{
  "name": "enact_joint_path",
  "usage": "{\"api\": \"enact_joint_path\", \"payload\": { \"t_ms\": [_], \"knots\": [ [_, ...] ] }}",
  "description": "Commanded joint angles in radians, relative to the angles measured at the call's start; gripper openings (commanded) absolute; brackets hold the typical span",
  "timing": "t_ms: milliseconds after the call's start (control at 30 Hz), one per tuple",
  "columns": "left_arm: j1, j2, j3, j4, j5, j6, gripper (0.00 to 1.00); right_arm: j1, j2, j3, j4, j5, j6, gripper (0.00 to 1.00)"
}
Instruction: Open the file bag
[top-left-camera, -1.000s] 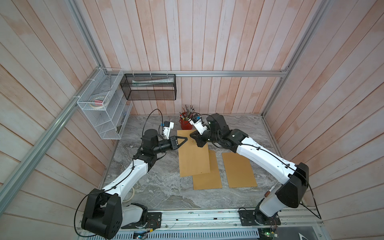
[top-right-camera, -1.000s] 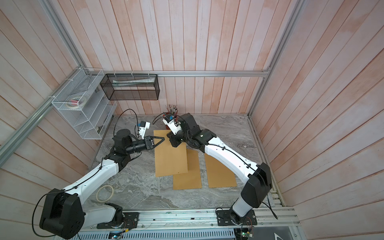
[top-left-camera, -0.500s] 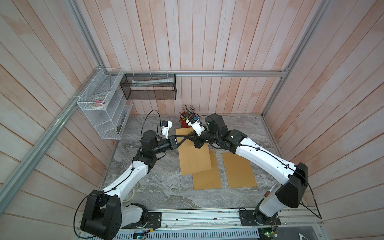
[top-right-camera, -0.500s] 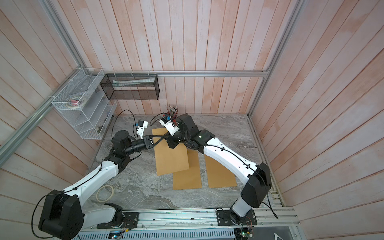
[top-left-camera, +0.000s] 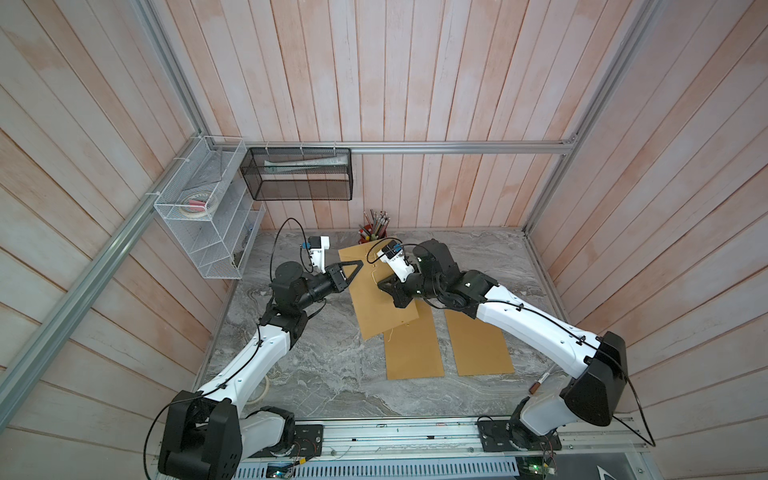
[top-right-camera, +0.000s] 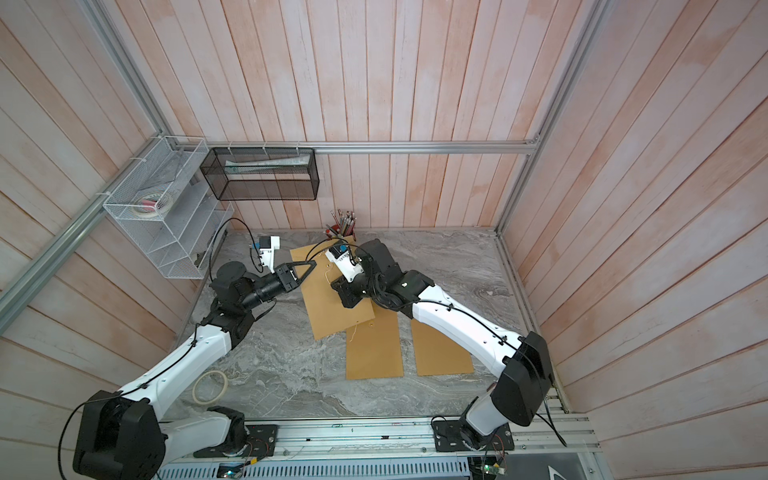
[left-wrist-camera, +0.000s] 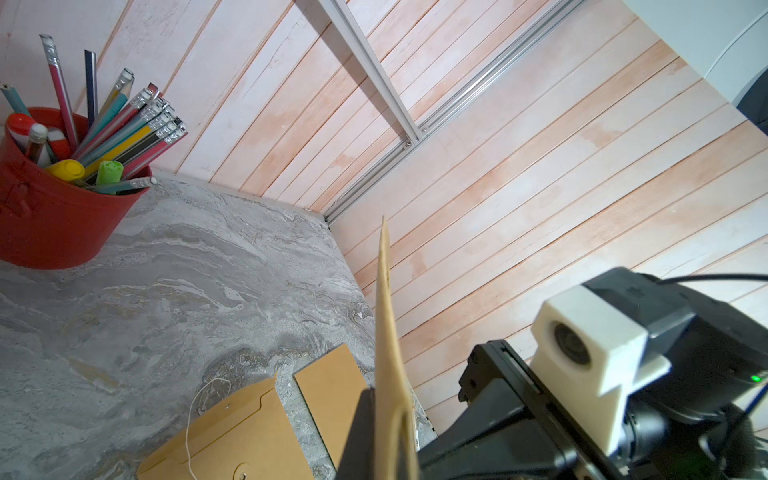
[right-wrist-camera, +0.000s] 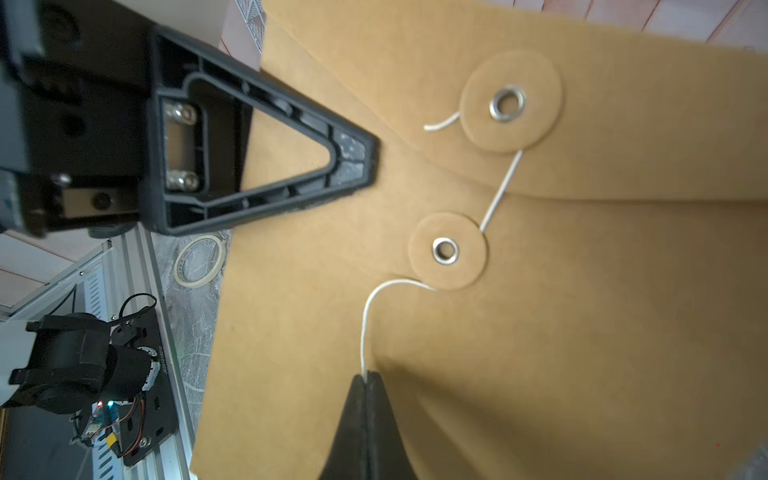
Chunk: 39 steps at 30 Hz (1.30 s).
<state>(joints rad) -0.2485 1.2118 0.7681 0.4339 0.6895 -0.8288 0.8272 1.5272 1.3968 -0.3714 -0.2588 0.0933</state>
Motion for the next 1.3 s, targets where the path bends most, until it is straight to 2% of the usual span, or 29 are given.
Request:
{"api": "enact_joint_path", "payload": {
  "t_ms": [0, 333, 767, 967, 1000, 1167, 1267],
  "knots": [
    [0.005, -0.022, 0.026, 0.023, -0.009, 0.012, 0.00, -0.028, -0.046, -0.021, 0.012, 0.041, 0.043, 0.00],
    [0.006, -0.058, 0.005, -0.013, 0.032, 0.040, 0.00, -0.182, -0.043, 0.013, 0.028, 0.012, 0.107, 0.00],
    [0.004, -0.047, -0.025, -0.013, 0.071, 0.040, 0.00, -0.171, 0.044, 0.169, 0.025, -0.074, 0.075, 0.00],
    [0.003, -0.050, -0.027, -0.041, 0.067, 0.057, 0.00, -0.137, 0.048, 0.214, -0.042, -0.025, 0.037, 0.00],
    [0.003, -0.046, -0.019, -0.059, 0.067, 0.066, 0.00, -0.133, 0.041, 0.214, -0.060, -0.017, 0.024, 0.02],
    [0.005, -0.030, 0.046, -0.195, 0.057, 0.129, 0.00, -0.105, 0.006, 0.196, -0.182, 0.051, -0.092, 0.25],
    [0.005, -0.018, 0.085, -0.265, 0.058, 0.162, 0.00, -0.088, -0.013, 0.175, -0.223, 0.101, -0.149, 0.33]
  ]
}}
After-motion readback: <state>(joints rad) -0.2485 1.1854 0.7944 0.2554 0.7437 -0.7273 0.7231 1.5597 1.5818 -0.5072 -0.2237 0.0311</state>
